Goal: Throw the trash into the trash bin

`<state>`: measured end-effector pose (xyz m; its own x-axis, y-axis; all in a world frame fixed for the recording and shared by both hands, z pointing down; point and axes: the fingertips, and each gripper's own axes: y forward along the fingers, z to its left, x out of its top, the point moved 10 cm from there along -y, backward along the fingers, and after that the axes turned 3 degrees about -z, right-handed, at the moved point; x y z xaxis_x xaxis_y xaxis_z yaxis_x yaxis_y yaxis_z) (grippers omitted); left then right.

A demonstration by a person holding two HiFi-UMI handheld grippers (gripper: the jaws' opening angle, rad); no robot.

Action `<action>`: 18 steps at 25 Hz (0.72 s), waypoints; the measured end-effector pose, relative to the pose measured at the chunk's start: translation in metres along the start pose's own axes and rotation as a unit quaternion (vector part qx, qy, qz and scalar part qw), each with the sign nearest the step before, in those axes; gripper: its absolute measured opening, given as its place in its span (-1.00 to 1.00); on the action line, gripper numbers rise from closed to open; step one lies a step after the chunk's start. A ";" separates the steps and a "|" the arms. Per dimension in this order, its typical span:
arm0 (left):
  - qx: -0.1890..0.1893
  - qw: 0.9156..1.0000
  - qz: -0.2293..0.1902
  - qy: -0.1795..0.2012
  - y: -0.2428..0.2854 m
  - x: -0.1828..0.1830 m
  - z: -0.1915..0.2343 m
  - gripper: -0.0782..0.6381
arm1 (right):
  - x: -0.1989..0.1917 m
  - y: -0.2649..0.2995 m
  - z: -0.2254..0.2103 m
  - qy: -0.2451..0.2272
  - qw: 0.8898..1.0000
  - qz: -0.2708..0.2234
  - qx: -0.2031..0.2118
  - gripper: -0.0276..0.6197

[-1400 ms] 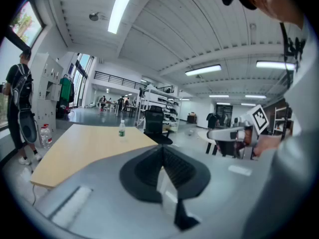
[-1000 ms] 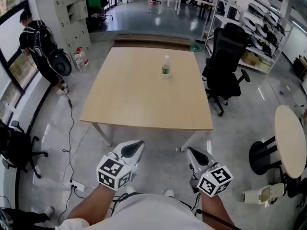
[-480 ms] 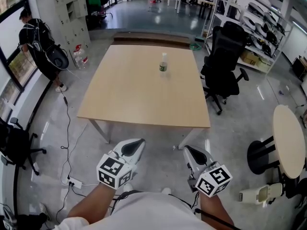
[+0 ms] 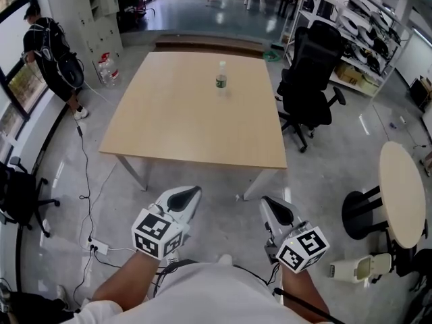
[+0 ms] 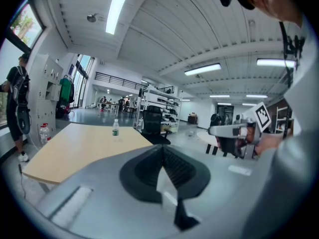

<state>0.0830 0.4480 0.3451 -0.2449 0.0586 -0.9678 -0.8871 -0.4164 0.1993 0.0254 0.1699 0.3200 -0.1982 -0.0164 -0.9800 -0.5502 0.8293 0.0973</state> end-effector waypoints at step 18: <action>0.054 0.998 0.030 -0.005 0.017 0.001 -0.052 -0.76 | -0.014 -0.032 -0.051 0.016 0.998 0.019 0.053 -0.79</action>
<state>0.0878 0.3942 0.3391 -0.3019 0.0470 -0.9522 -0.9079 -0.3188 0.2721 0.0044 0.1146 0.3399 -0.2434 -0.0001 -0.9699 -0.4527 0.8844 0.1135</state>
